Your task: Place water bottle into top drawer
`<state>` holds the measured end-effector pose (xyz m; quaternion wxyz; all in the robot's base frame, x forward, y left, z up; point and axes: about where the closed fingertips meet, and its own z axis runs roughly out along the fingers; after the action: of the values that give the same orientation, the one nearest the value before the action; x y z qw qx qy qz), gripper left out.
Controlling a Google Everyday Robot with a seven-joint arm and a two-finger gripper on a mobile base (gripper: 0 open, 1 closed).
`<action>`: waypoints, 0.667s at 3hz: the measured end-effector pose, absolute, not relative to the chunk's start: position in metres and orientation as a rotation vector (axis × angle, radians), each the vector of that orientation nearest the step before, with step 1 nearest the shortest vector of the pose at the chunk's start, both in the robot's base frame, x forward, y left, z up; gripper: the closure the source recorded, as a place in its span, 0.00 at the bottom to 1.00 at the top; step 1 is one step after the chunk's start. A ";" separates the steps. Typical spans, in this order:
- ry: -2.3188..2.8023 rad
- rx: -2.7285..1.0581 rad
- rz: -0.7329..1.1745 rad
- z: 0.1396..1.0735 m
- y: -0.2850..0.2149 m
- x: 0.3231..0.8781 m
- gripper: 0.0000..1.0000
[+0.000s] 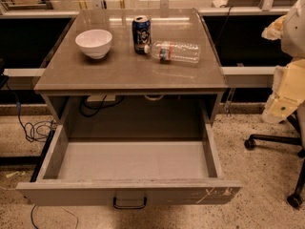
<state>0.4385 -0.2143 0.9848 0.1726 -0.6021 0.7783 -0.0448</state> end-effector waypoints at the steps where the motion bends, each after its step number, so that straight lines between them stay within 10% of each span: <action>1: 2.208 -1.708 -0.127 0.985 -0.214 0.439 0.00; 2: 2.154 -1.698 -0.137 0.993 -0.211 0.464 0.00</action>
Offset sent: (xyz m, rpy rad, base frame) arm 0.0623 0.0054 0.0159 0.0487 -0.0927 0.0423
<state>0.4640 -0.2111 0.9932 0.1966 -0.6062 0.7691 -0.0490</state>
